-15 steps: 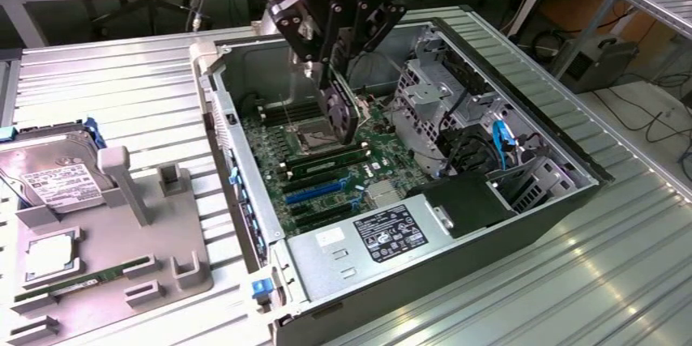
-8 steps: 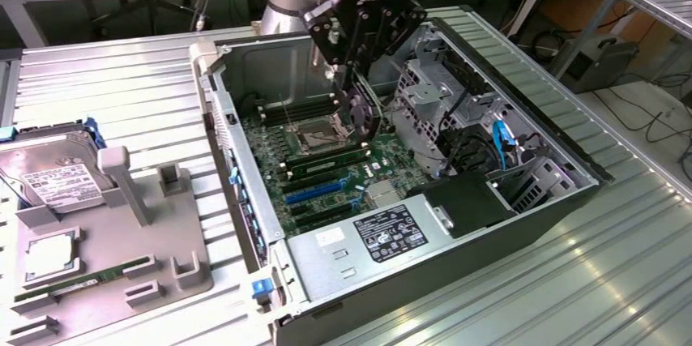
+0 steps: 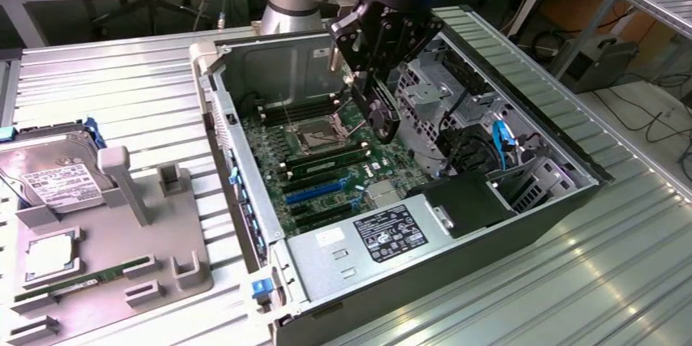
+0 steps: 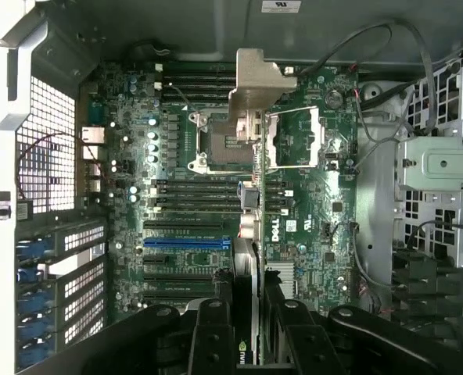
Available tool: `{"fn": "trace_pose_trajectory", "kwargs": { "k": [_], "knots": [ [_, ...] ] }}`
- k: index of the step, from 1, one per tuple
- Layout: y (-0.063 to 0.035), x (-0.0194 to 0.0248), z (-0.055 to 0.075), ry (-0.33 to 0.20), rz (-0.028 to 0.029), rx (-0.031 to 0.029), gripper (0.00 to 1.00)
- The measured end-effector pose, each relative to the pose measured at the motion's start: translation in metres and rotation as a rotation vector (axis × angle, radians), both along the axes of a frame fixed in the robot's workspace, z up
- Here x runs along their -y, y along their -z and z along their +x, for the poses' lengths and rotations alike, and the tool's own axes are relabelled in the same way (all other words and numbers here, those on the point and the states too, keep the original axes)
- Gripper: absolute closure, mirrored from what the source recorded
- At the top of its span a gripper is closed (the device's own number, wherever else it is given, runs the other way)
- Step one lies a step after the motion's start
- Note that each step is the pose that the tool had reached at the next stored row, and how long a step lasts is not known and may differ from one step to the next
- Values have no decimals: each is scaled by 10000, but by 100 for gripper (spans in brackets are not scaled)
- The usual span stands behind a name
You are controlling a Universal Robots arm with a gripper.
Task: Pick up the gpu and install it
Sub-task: 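Pick up the gpu and move the gpu toward the slot, then insert the gpu into the slot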
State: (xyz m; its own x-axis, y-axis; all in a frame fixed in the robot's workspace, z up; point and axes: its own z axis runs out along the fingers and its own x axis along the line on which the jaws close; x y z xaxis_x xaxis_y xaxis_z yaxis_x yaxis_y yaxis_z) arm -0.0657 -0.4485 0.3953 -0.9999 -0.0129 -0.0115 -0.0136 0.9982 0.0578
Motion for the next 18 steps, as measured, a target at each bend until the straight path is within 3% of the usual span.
{"fn": "trace_pose_trajectory", "kwargs": {
  "k": [12, 18],
  "knots": [
    [2, 0, -1, -11, 1, 14, 74],
    [6, 0, -2, -1071, 2, 20, 74]
  ]
}}
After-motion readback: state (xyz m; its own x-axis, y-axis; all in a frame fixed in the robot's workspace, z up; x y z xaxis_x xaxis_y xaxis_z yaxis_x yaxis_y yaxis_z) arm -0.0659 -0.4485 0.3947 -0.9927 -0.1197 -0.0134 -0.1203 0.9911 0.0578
